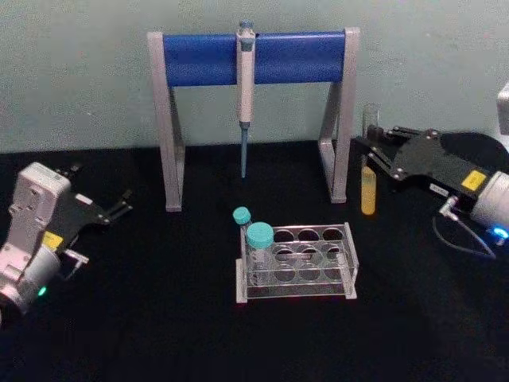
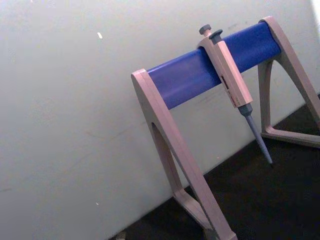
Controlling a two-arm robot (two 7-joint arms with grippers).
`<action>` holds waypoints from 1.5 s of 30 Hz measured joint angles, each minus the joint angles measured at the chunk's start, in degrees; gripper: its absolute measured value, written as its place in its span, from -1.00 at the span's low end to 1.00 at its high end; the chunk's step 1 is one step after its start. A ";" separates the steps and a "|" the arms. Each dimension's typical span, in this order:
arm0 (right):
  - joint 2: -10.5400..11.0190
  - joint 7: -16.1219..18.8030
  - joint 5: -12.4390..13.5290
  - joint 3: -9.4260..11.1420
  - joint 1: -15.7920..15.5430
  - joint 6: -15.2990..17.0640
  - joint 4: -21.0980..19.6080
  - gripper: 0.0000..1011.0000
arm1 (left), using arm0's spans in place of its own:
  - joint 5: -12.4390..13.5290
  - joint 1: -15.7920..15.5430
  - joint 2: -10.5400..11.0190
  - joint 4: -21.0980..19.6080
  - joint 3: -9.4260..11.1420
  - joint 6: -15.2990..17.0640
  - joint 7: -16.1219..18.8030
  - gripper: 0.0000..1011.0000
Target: Pick up the test tube from the test tube rack, shake it, then place it back into the test tube rack.
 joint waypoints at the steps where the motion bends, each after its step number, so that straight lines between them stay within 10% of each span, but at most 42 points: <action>1: -0.73 -0.86 -0.77 -0.12 0.29 -0.57 0.33 -0.54 | 0.00 0.00 0.00 0.00 0.00 0.00 0.00 0.98; 17: -8.08 0.96 2.96 -0.57 2.70 -3.20 3.77 -0.54 | 0.00 0.00 0.00 0.00 0.00 0.00 0.00 0.98; 30: -2.43 12.60 13.45 -1.83 3.17 3.92 4.22 -0.54 | 0.00 0.00 0.00 0.00 0.00 0.00 0.00 0.98; 38: 1.77 6.60 7.99 -1.95 1.18 1.00 2.03 -0.54 | 0.00 0.00 0.00 0.00 0.00 0.00 0.00 0.98; 45: 0.59 -1.67 -0.48 -1.96 0.64 -3.30 1.22 -0.54 | 0.00 0.00 0.00 0.00 0.00 0.00 0.00 0.98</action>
